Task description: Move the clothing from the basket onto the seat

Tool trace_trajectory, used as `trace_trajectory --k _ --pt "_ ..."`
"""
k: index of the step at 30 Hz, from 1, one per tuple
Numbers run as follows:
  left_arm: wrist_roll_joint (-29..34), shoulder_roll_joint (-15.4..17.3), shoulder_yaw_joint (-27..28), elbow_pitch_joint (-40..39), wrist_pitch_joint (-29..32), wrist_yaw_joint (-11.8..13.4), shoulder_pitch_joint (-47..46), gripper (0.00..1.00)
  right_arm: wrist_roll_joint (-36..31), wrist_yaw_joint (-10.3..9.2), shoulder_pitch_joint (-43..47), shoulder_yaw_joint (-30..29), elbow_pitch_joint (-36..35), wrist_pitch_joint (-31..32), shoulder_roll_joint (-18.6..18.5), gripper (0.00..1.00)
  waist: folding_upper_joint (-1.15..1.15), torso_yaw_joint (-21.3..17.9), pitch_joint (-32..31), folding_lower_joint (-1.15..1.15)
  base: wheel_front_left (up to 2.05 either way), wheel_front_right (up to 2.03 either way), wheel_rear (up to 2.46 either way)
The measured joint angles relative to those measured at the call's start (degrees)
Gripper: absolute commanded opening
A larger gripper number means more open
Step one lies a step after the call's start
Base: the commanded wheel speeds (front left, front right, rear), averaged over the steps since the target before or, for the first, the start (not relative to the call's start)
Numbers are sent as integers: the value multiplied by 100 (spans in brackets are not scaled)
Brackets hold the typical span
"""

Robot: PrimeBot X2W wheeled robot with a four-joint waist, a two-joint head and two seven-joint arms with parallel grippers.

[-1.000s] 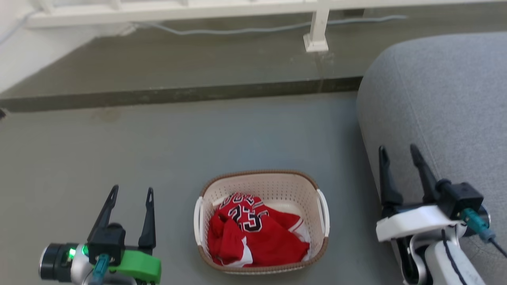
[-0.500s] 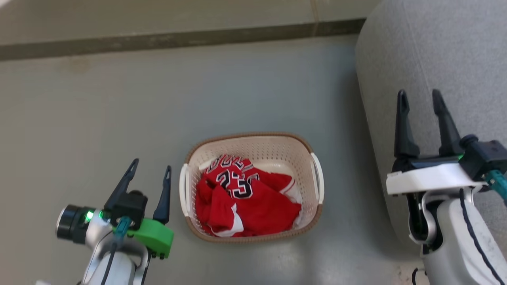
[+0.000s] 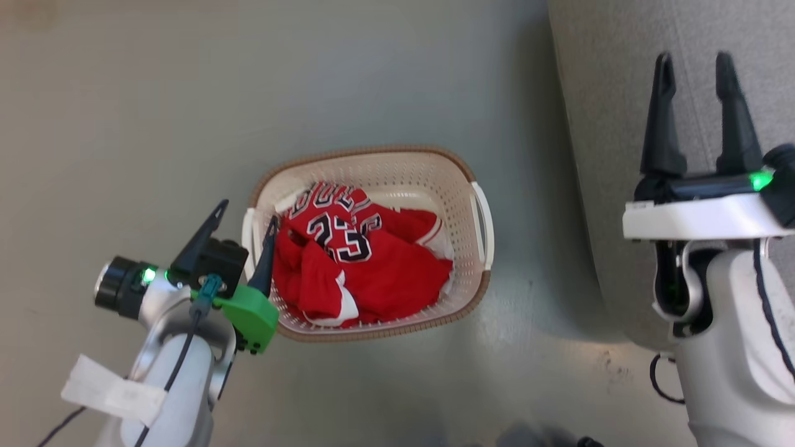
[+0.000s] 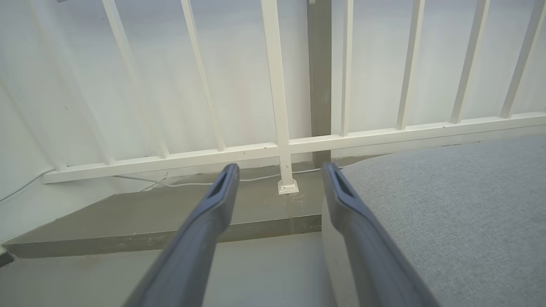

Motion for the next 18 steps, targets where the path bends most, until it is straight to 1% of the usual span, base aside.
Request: trace_trajectory --k 6,11,18 --pt "129 56 -89 231 54 -144 -446 100 4 0 -388 -80 -127 -1 1 100 0 -94 499 0 0 0 0" --pt "162 93 -147 411 42 -180 -799 100 5 0 -711 -114 -172 -1 8 100 0 -154 907 -1 0 0 0" --pt "230 90 -341 837 16 -302 -914 100 7 0 -855 -197 -127 -1 19 100 0 -223 1304 -1 0 0 0"
